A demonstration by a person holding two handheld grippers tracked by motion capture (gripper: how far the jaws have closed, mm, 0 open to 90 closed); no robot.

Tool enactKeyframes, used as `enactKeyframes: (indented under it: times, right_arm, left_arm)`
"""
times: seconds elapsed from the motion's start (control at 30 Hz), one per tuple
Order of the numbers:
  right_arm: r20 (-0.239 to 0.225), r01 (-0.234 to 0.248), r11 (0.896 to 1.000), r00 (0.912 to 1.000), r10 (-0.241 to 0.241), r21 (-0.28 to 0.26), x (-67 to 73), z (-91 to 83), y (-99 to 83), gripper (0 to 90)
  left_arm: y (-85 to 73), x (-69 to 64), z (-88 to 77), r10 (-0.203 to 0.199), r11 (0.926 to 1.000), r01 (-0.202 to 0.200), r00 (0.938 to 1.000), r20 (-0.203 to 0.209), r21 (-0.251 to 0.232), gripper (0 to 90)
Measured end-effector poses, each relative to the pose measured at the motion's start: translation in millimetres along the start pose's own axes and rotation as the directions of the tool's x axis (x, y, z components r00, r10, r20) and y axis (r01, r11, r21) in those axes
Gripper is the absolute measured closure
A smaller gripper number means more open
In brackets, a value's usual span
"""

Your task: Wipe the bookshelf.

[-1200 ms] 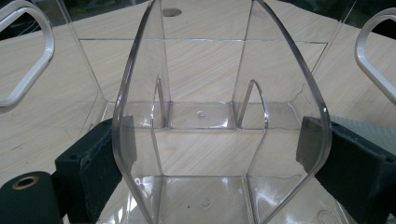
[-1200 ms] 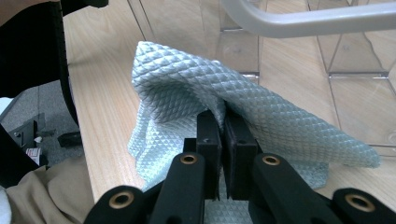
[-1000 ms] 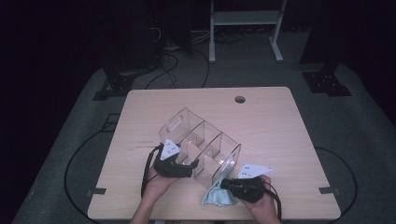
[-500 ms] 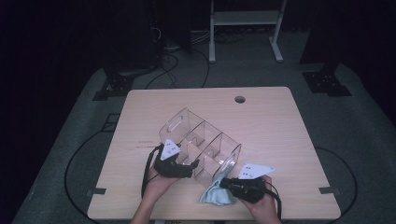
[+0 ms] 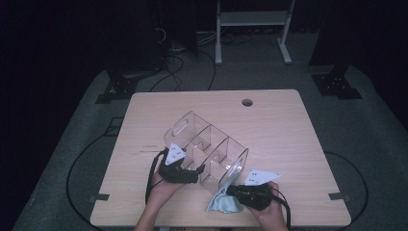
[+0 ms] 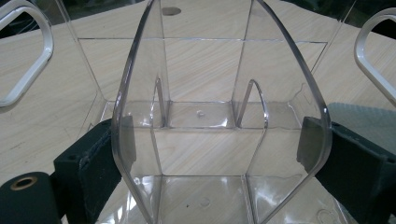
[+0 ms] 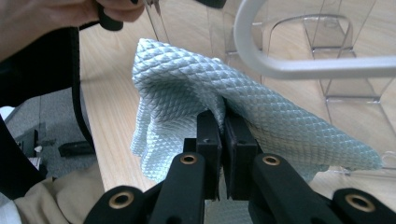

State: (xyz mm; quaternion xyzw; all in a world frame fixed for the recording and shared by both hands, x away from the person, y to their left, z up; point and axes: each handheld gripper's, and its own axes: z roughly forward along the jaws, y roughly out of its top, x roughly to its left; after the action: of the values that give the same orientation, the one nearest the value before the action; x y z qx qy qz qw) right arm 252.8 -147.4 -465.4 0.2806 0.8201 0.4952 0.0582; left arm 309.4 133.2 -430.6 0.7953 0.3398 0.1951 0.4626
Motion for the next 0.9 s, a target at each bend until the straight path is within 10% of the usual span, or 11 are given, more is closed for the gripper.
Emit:
enactKeyframes:
  times: [0.27, 0.53, 0.9]
  right_arm:
    - [0.003, 0.010, 1.000, 0.9999, -0.010, 0.021, 1.7, 3.9, -1.2, 85.7]
    - [-0.010, 0.021, 0.996, 0.9997, -0.022, -0.092, 9.7, -18.7, 18.7, 85.7]
    - [-0.018, 0.006, 0.999, 0.9998, -0.007, -0.053, 4.8, -11.1, 11.6, 85.8]
  left_arm:
    - [0.2, 0.2, -0.2, 0.001, 1.0000, -0.001, 1.0000, 0.000, 0.001, 8.2]
    - [0.9, -1.4, -0.2, 0.009, 0.9999, -0.009, 1.0000, -0.001, 0.005, 8.1]
    - [1.2, -1.1, -1.2, 0.008, 1.0000, -0.008, 0.9999, 0.010, 0.005, 8.1]
